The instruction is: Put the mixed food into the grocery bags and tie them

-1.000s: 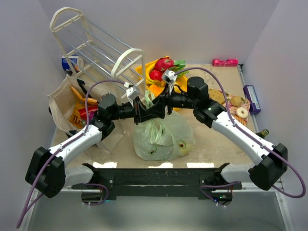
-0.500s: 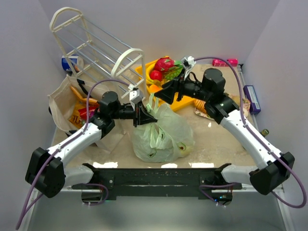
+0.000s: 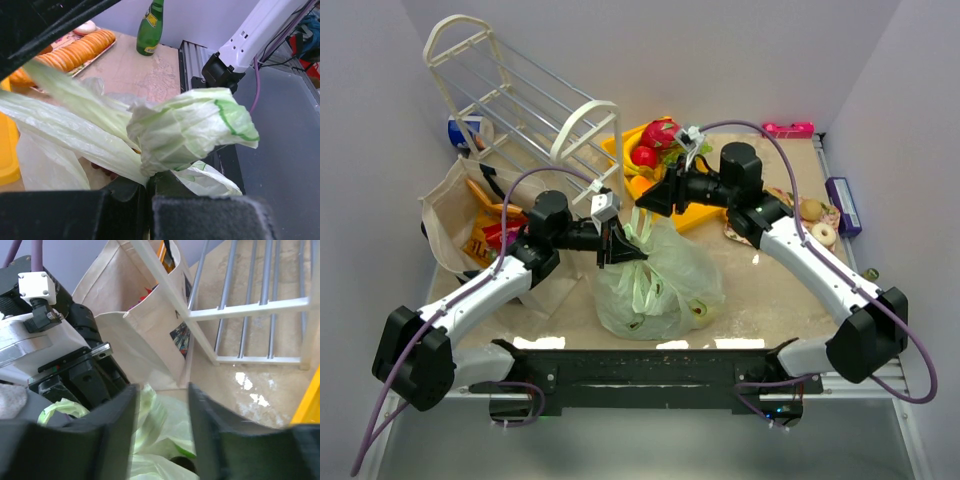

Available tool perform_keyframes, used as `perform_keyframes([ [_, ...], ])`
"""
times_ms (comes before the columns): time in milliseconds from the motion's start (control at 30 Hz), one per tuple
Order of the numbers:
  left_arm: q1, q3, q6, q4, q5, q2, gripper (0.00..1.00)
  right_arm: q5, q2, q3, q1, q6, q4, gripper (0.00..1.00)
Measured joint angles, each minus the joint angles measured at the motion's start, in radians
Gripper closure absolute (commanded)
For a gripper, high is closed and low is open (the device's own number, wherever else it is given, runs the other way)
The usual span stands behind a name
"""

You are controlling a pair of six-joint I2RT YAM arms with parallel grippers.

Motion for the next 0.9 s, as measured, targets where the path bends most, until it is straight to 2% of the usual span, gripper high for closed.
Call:
perform_keyframes([
  [167, 0.0, 0.0, 0.013, -0.011, -0.011, 0.0, 1.0, -0.033, -0.032, -0.036, 0.001, -0.001, -0.013, 0.97],
  [200, 0.0, 0.0, 0.014, -0.013, -0.014, 0.0, 1.0, -0.04, -0.047, -0.048, 0.001, -0.001, -0.02, 1.0],
  [533, 0.0, 0.004, 0.015, -0.033, -0.095, -0.008, 1.0, -0.015, -0.23, -0.121, 0.011, -0.003, -0.073, 1.0],
  [767, -0.006, 0.024, 0.011, -0.046, -0.157, -0.011, 1.0, 0.093, -0.35, -0.183, 0.101, -0.026, -0.162, 1.0],
  [900, -0.004, 0.024, -0.014, -0.066, -0.176, -0.009, 1.0, 0.142, -0.388, -0.285, 0.157, 0.001, -0.153, 1.0],
])
